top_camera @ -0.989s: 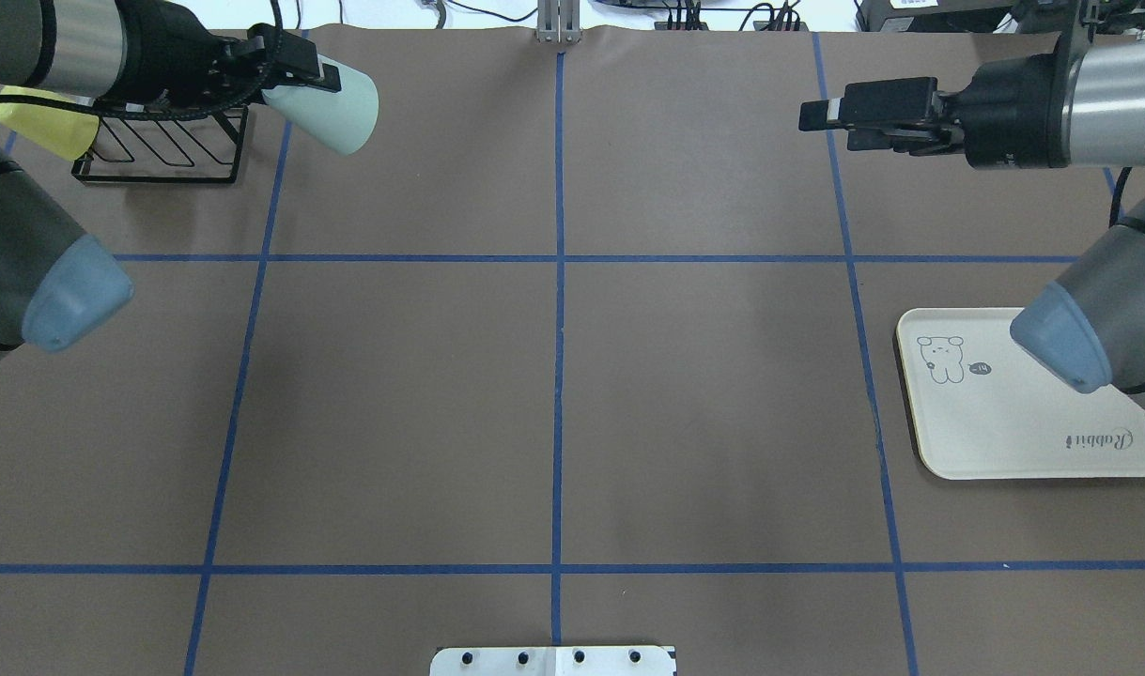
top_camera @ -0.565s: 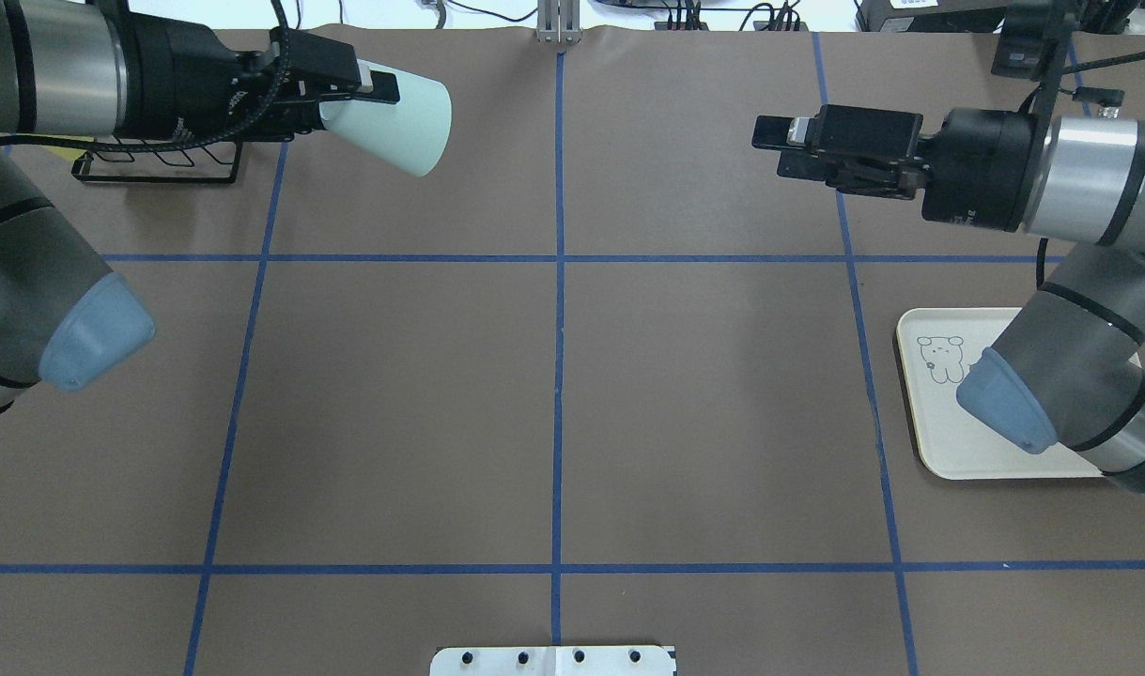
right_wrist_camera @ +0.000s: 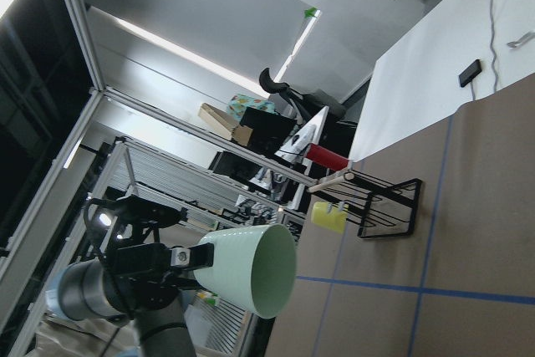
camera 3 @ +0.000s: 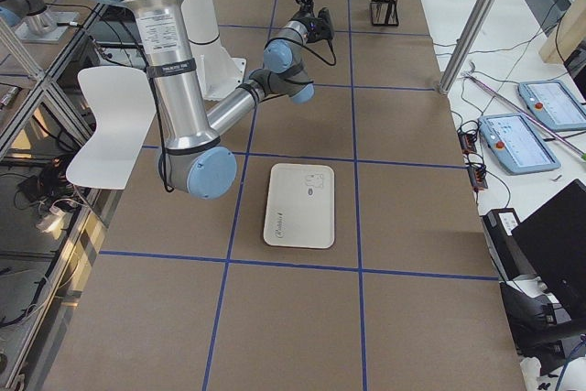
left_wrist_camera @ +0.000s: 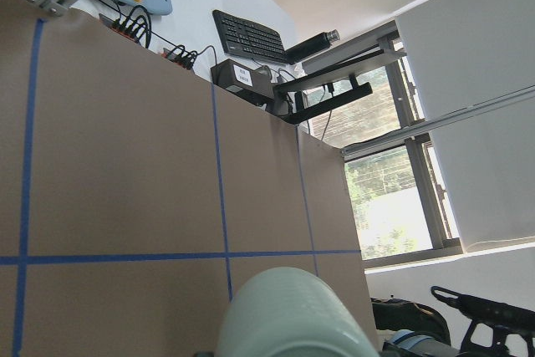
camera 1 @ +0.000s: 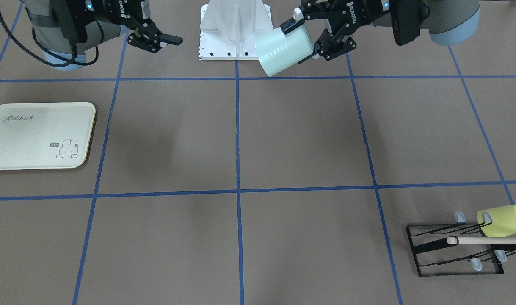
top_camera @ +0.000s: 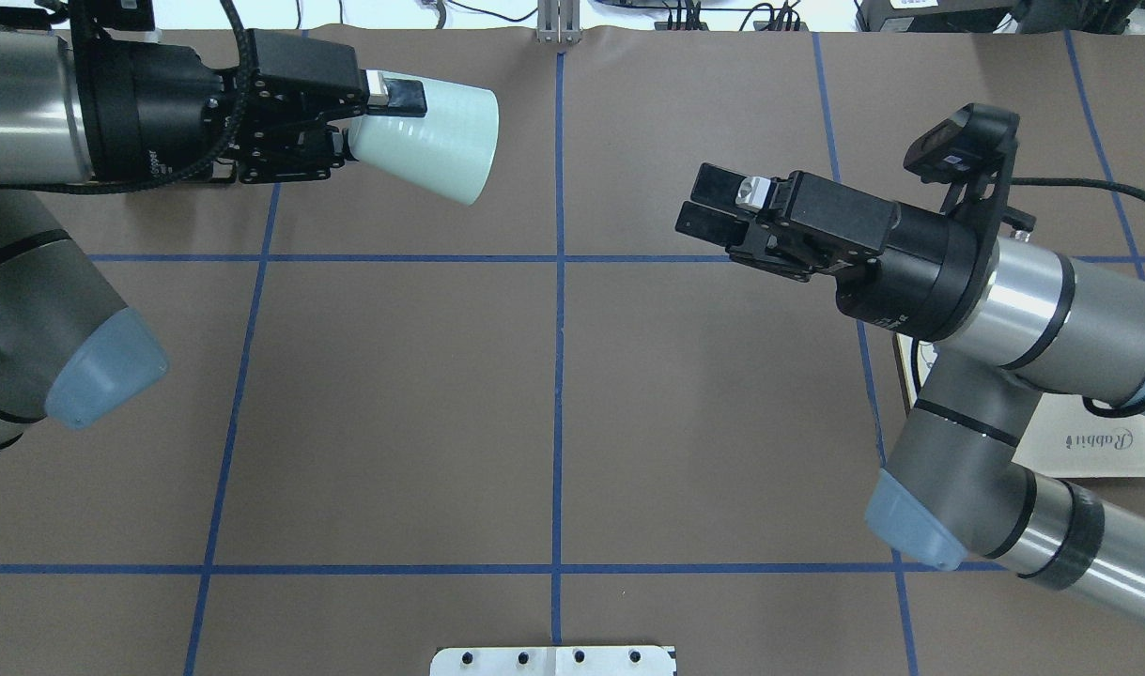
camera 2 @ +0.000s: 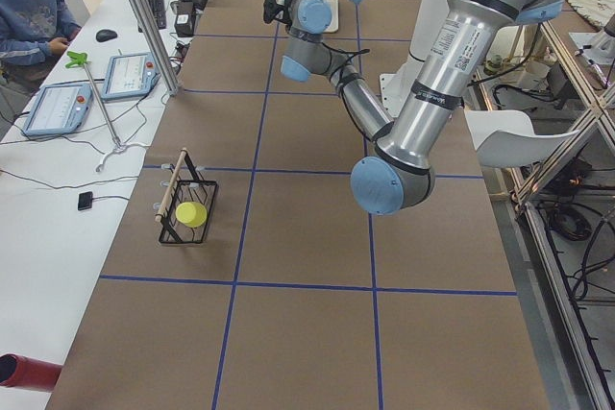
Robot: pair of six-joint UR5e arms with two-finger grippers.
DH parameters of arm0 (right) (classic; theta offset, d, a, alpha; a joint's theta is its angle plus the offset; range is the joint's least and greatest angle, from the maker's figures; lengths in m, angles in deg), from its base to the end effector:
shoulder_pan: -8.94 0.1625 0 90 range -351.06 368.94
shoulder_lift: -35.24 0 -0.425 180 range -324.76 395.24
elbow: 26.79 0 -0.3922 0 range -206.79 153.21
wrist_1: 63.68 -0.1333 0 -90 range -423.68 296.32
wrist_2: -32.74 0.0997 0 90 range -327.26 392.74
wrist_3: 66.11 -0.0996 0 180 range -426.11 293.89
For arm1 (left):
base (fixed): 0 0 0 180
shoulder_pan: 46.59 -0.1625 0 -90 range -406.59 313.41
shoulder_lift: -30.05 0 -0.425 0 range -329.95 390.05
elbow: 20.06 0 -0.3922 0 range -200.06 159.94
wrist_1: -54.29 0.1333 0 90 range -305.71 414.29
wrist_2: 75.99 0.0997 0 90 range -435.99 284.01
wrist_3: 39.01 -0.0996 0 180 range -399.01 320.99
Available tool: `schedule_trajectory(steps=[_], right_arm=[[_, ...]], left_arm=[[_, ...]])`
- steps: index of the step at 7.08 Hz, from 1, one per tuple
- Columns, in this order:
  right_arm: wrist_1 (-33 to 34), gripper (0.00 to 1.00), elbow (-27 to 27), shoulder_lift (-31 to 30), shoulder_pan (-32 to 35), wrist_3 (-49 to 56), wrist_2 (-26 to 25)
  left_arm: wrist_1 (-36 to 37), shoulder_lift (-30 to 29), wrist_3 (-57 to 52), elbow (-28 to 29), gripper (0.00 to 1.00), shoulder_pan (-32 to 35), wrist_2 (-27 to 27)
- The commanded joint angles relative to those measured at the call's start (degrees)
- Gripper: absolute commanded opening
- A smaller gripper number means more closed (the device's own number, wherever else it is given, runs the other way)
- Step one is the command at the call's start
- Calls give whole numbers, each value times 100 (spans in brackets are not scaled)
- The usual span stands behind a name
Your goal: Left arm grabs green cup and hands to right arm on tray
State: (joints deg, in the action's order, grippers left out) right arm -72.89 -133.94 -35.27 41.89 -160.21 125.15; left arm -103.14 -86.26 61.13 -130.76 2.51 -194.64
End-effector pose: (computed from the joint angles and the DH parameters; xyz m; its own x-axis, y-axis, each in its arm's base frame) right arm -0.3110 -0.3554 0.1882 -0.6377 -0.3282 0.6969 -0.4745 0.8801 -0.0197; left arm 0.2589 -0.4295 0.1297 -0.3331 0.1486 -0.9311 0.3239 0.9454 0.0350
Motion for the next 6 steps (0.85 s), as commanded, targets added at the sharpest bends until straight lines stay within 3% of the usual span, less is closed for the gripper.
schedule_trajectory(steps=[1,6], right_arm=[[-80,100,-16,432,-472,-47,-608],[7,98,19,627,-544,-125,-855]], left_arm=[[-288,-84,435,-169,0,-145,0],[-279,-146,899,-417,0,-436,-79]])
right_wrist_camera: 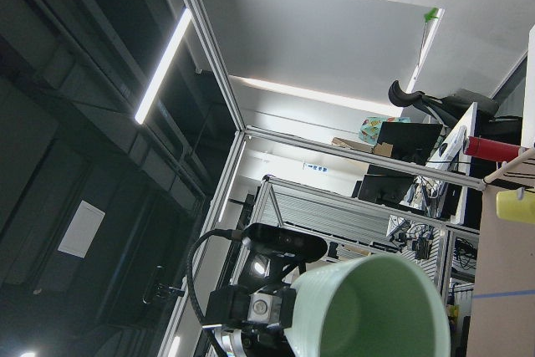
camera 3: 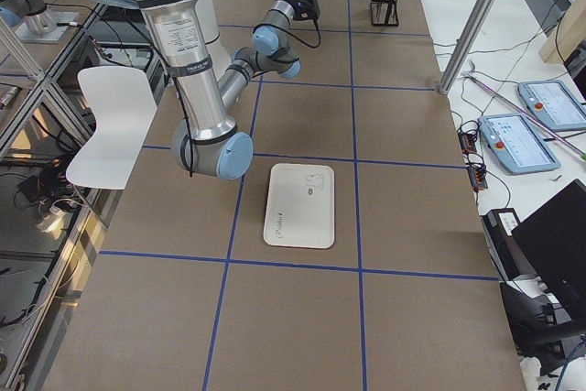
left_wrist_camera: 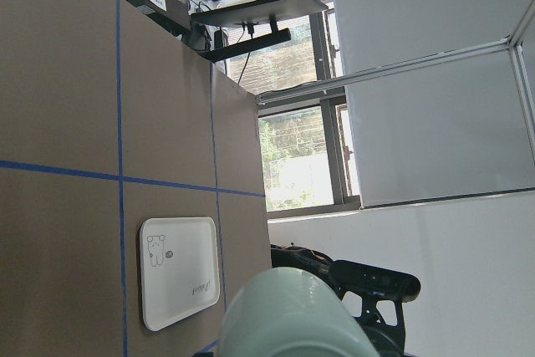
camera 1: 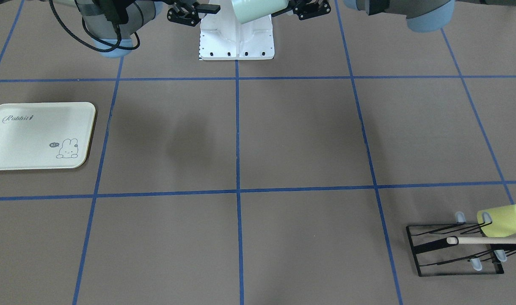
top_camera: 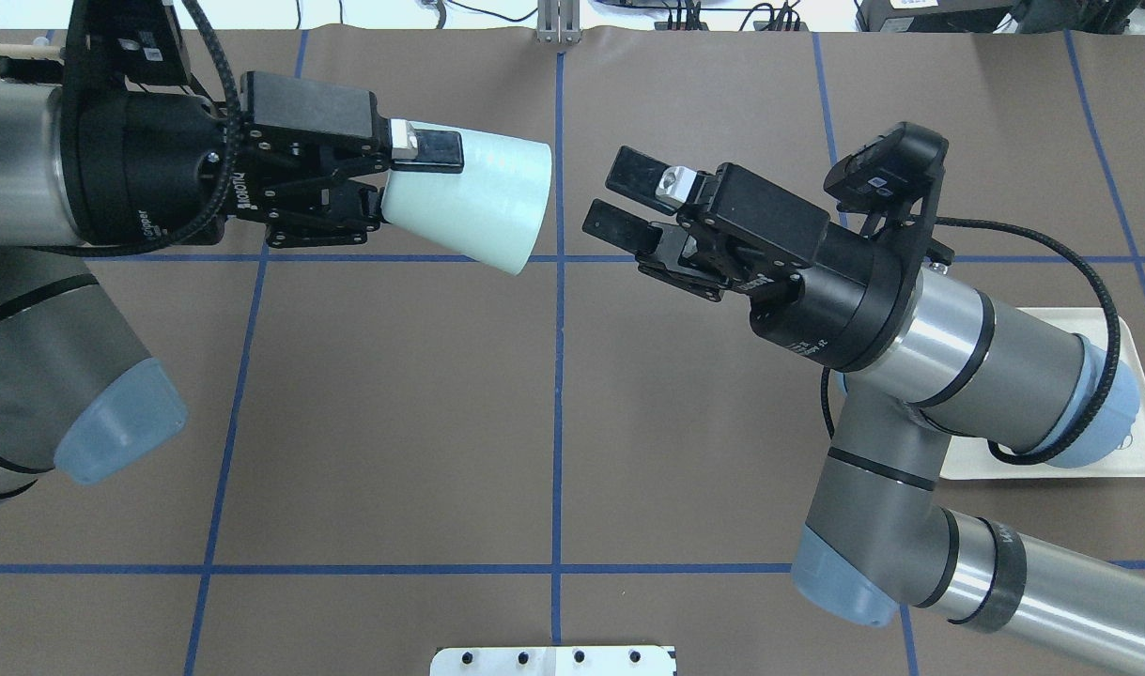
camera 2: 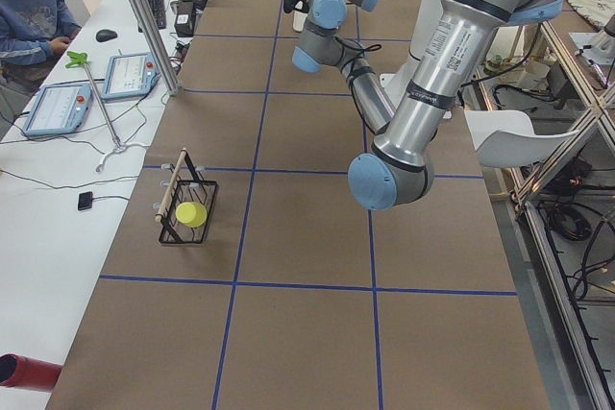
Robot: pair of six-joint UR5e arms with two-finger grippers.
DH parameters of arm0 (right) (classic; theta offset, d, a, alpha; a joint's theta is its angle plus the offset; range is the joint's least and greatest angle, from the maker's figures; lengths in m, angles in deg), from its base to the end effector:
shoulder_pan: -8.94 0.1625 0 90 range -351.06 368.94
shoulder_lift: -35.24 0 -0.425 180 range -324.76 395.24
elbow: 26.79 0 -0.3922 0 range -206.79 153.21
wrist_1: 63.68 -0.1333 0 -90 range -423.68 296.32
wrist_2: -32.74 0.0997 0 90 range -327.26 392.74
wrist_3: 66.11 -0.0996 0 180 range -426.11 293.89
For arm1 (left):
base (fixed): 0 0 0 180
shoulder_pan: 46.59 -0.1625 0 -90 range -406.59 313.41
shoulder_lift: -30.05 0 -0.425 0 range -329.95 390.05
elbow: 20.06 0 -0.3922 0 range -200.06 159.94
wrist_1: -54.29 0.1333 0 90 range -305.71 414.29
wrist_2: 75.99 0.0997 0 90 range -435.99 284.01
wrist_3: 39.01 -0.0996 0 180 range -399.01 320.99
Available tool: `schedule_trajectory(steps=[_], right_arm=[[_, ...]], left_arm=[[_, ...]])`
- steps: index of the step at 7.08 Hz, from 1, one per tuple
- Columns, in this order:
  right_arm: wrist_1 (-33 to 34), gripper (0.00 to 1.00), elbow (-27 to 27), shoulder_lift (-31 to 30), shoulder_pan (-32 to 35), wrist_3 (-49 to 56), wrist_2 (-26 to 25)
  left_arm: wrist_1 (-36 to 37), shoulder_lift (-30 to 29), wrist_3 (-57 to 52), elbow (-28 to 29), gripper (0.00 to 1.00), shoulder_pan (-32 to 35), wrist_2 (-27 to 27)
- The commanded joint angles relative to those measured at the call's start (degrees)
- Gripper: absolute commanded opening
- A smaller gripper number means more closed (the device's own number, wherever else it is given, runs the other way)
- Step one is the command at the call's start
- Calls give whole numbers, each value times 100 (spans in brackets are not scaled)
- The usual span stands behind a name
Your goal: Left arm grabs green cup and hands to right arm on tray
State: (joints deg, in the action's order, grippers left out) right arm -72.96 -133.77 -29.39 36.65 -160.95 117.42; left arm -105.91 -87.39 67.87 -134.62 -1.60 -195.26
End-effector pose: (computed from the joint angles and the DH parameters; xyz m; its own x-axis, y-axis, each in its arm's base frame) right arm -0.3368 -0.3379 0.1427 -0.7350 -0.2911 0.6124 -0.4536 0.8824 -0.1248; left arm 0.2639 -0.3834 0.1000 -0.4547 0.0964 -0.8854 0.2007 0.9796 0.0036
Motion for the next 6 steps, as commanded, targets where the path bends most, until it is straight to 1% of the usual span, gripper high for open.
schedule_trajectory(steps=[1,2,5,6], right_arm=[[32,97,11,135,-46,-78,-109],[241,94,2,179,-55,-157,-110],[287,81,2,267,-143,-166,-233],[287,74,2,294,-169,-166,-241]], left_arm=[[15,-77,245,-32,0,-42,-9],[15,-77,254,-32,0,-51,-18],[41,-77,254,-14,0,-60,-9],[41,-77,254,-14,0,-60,-9]])
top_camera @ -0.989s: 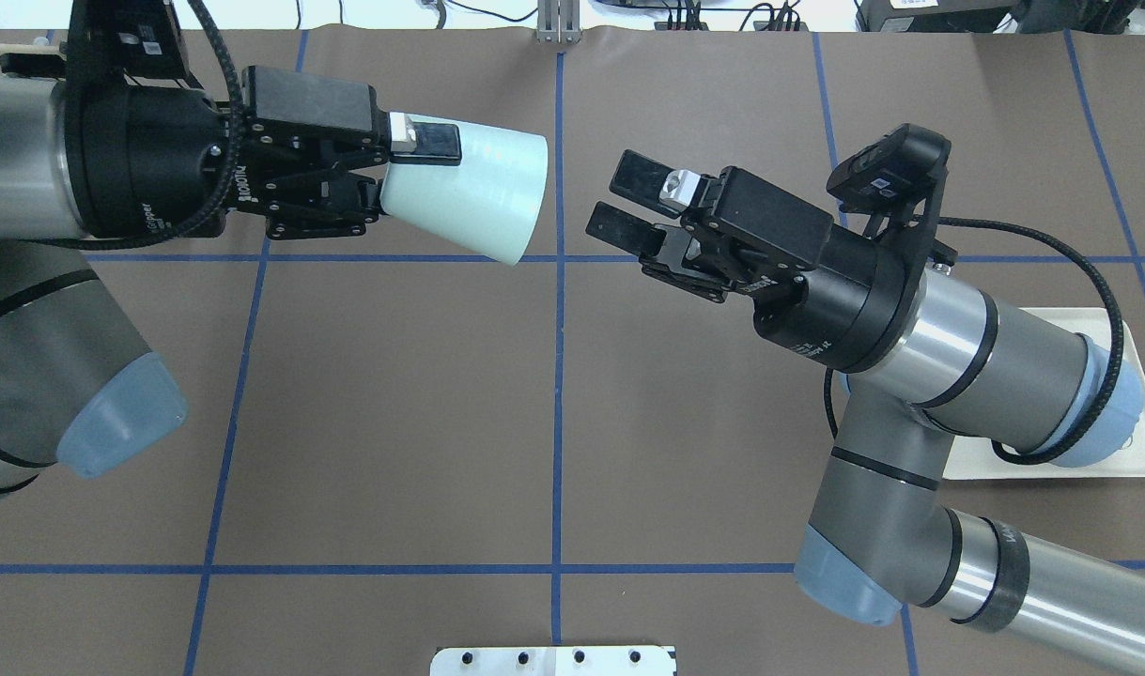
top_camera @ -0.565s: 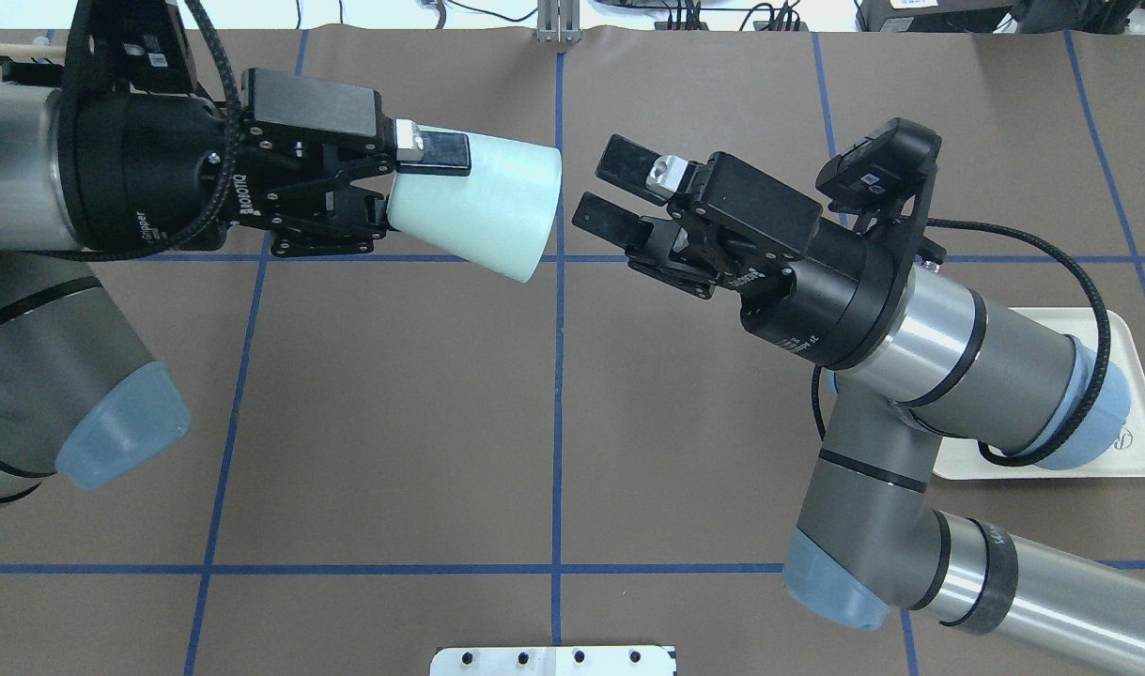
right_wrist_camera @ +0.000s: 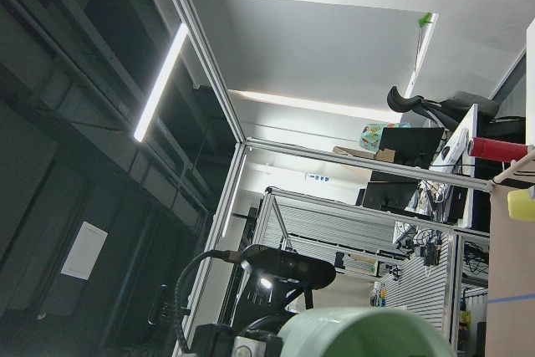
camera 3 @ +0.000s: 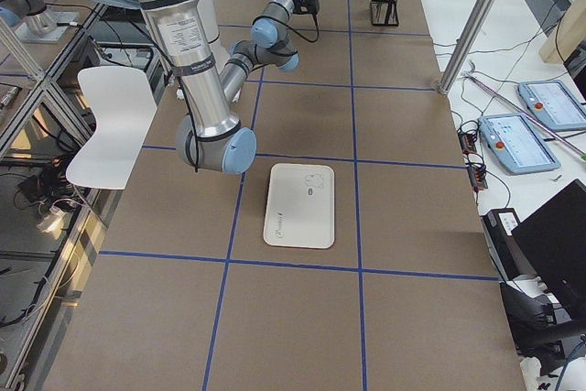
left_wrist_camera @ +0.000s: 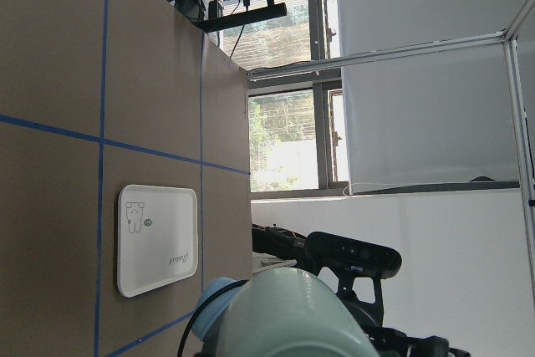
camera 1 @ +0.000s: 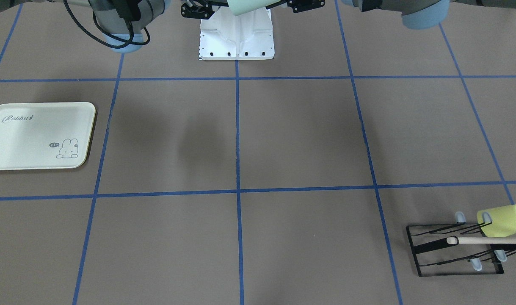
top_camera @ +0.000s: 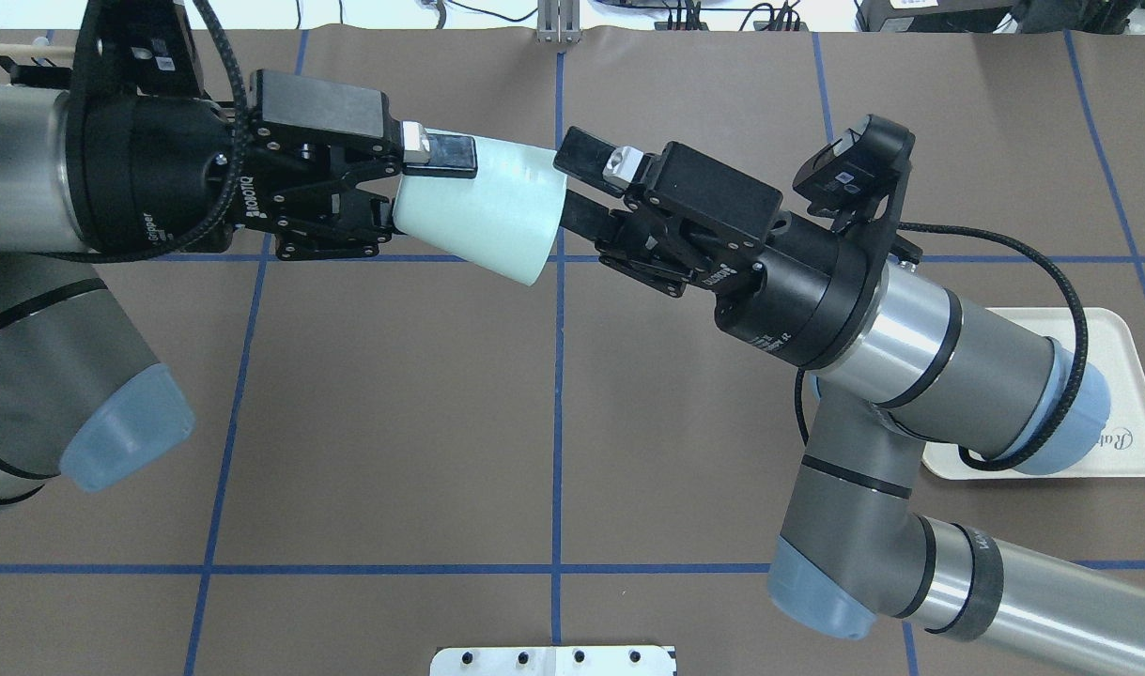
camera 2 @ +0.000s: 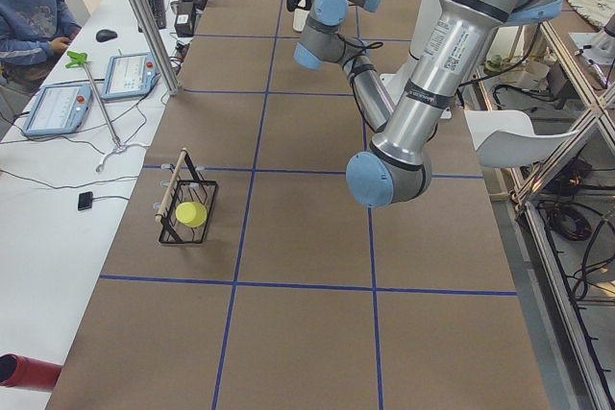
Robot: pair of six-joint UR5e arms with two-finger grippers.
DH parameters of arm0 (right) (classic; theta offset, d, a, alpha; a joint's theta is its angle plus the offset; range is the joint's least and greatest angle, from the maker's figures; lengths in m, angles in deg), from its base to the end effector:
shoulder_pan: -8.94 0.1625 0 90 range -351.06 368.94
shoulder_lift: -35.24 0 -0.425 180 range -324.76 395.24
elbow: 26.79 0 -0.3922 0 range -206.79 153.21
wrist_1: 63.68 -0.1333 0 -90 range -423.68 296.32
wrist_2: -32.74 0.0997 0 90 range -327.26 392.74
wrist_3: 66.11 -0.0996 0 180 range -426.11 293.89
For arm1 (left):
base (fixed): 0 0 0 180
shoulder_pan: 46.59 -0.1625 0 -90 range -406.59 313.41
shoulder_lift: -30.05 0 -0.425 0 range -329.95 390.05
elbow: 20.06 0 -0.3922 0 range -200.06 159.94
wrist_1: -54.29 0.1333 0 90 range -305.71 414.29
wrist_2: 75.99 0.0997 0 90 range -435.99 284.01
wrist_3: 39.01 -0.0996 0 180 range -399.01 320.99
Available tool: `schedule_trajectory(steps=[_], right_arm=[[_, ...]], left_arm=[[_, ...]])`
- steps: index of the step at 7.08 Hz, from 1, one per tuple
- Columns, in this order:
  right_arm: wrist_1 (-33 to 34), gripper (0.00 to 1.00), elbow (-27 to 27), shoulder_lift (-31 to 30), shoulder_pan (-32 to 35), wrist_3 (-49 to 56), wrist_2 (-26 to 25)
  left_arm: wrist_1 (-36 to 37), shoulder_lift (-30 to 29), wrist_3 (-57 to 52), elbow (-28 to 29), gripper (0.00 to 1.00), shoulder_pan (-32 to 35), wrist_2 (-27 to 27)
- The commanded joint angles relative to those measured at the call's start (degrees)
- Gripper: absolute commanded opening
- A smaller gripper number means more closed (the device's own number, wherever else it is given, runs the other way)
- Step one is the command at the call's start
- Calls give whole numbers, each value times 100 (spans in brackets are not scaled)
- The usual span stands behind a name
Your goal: Left arm grabs green cup and hands to right arm on tray
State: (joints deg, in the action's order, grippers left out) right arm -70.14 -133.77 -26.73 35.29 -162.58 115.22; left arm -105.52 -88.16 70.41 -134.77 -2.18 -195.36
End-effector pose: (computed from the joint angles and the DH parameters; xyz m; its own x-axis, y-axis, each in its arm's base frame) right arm -0.3477 -0.3355 0.1209 -0.7544 -0.2490 0.6074 -0.4308 0.8859 -0.1719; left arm 0.2670 -0.3798 0.0933 -0.4690 0.0539 -0.8815 0.1688 0.9852 -0.0296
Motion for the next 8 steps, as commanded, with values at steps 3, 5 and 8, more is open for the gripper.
schedule_trajectory(steps=[3,5,8], right_arm=[[198,61,-16,106,-68,-4,-21],[321,53,-34,107,-94,-13,-21],[427,45,-60,107,-129,-4,-21]], left_arm=[[11,0,0,19,0,-72,1],[11,0,0,19,0,-72,1],[11,0,0,28,0,-72,1]])
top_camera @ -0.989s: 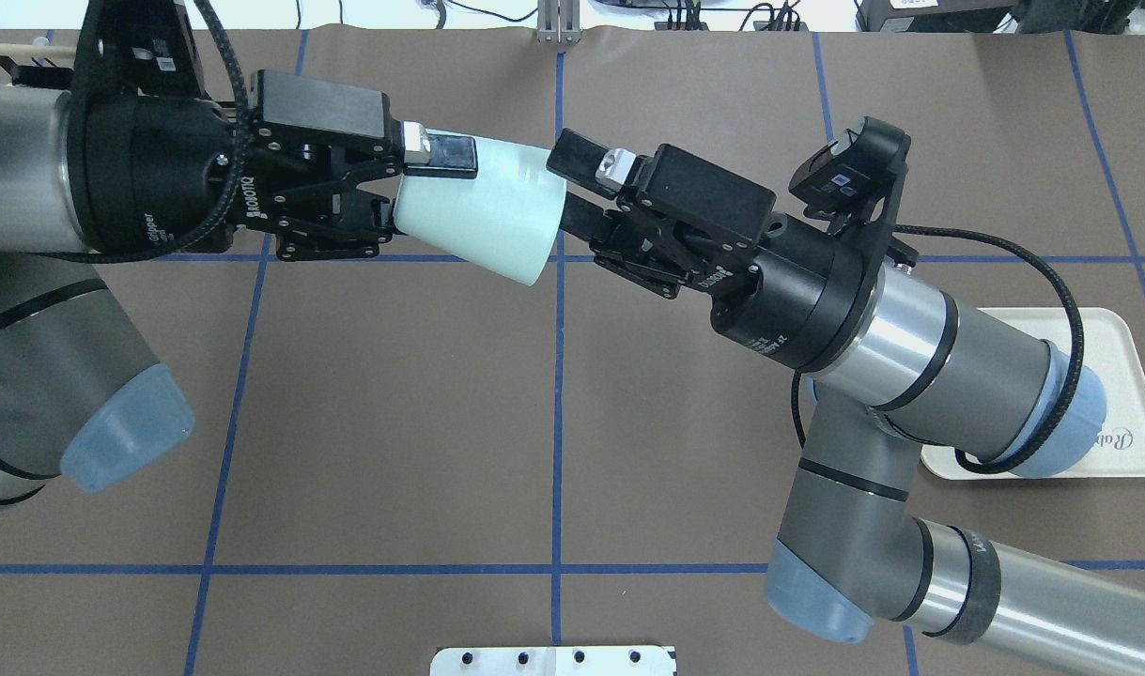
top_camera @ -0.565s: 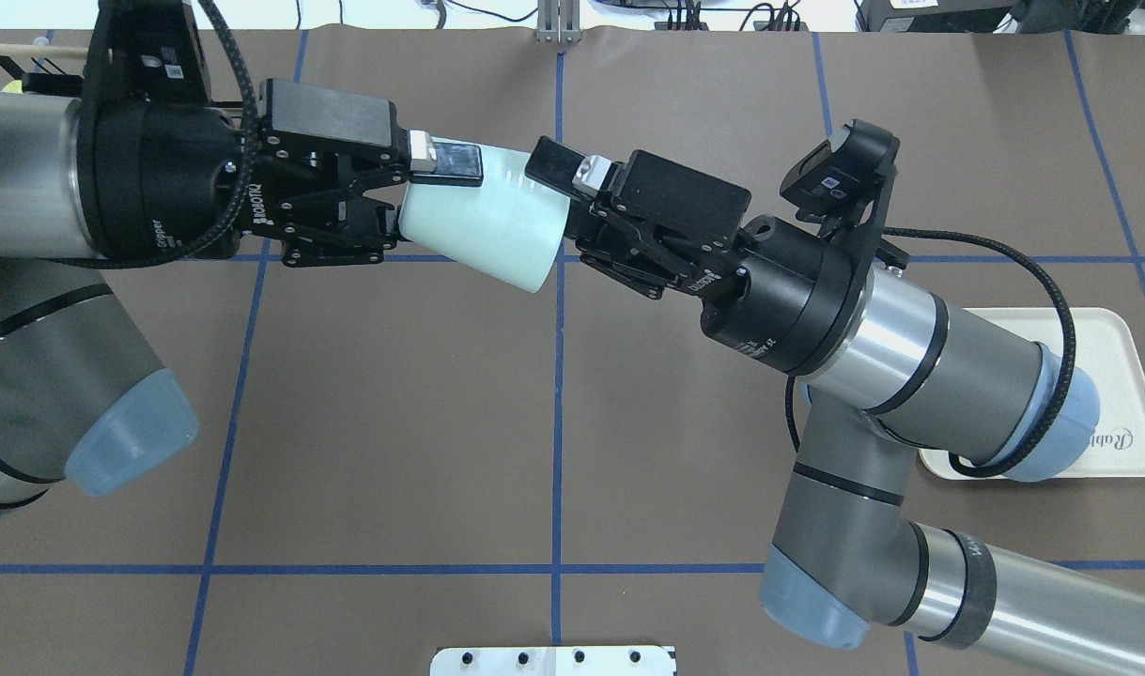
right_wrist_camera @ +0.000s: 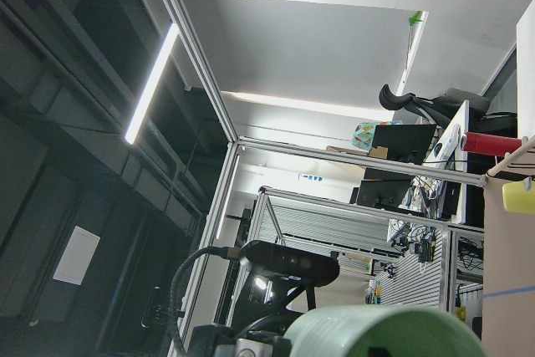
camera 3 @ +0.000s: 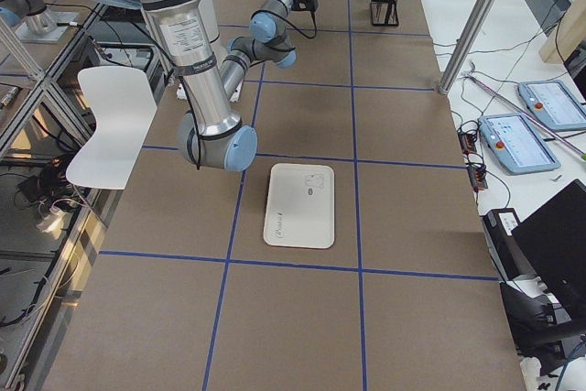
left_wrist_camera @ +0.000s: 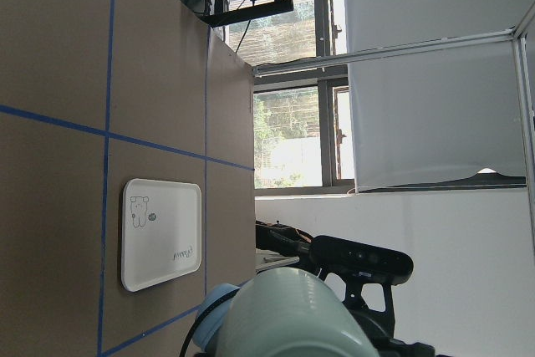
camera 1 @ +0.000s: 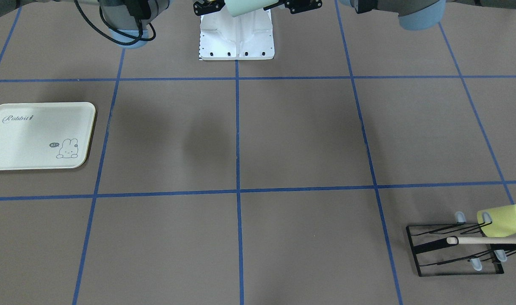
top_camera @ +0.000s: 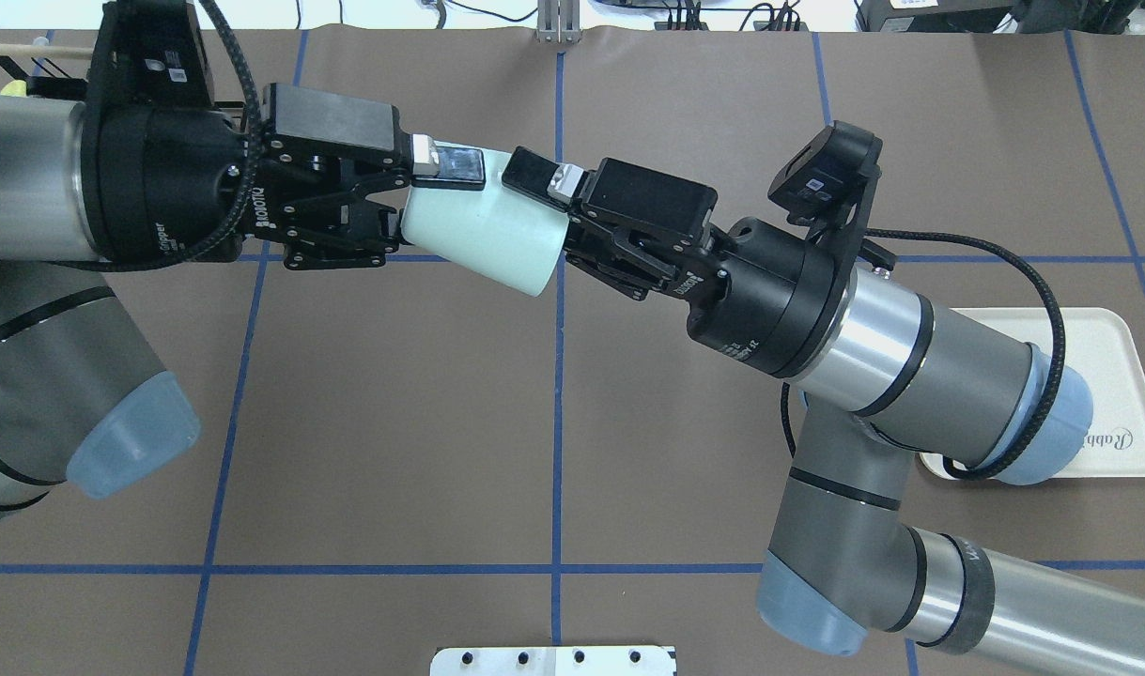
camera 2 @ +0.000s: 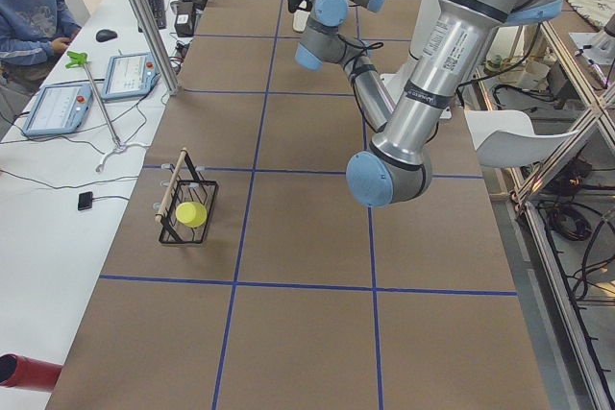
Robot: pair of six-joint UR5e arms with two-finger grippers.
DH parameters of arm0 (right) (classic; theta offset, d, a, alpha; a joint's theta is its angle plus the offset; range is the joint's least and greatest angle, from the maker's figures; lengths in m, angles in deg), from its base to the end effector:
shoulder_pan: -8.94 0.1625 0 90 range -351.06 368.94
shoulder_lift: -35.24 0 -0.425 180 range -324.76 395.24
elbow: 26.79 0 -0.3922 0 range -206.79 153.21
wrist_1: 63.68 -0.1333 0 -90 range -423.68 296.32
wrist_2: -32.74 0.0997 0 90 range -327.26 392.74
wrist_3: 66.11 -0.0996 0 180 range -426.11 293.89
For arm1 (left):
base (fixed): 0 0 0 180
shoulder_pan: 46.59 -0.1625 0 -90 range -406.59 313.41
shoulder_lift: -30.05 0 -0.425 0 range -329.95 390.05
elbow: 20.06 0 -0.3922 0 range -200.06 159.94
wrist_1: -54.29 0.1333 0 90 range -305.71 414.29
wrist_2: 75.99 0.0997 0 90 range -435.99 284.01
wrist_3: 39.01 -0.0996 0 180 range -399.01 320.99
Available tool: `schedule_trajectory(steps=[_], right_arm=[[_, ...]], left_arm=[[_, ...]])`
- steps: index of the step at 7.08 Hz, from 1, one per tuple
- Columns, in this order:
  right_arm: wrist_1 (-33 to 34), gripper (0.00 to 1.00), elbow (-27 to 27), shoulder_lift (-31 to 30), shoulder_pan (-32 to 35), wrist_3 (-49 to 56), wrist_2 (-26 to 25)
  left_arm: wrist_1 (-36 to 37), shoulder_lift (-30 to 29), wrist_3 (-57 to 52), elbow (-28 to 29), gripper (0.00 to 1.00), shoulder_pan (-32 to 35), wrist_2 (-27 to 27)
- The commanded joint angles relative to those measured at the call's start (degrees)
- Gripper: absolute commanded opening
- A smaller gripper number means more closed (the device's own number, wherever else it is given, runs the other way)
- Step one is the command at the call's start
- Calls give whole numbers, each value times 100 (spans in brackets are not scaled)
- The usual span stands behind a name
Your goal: Left arm grabs green cup and hands to right arm on tray
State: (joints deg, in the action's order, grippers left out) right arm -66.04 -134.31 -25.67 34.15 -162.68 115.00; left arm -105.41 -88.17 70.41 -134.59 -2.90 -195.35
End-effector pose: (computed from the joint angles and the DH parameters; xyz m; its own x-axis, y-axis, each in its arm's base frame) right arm -0.3588 -0.3311 0.1090 -0.7355 -0.2209 0.6405 -0.4207 0.8900 -0.1760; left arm 0.2729 -0.3775 0.0941 -0.4666 0.0450 -0.8833 0.1566 0.9871 -0.0325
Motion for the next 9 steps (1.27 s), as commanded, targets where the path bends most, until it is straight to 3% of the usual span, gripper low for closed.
schedule_trajectory(steps=[1,3,4,5,9], right_arm=[[17,43,-6,0,-16,7,0],[-1,22,-23,0,-16,7,9],[-18,8,-102,9,-16,7,9],[-18,0,-155,9,-16,7,9],[-45,0,-182,-26,-7,-11,18]], left_arm=[[-9,0,0,10,0,0,0],[0,0,0,19,0,0,0],[-26,0,-35,45,27,0,-9],[-35,-9,-35,28,99,-27,-9],[9,-246,-44,54,100,0,9]])
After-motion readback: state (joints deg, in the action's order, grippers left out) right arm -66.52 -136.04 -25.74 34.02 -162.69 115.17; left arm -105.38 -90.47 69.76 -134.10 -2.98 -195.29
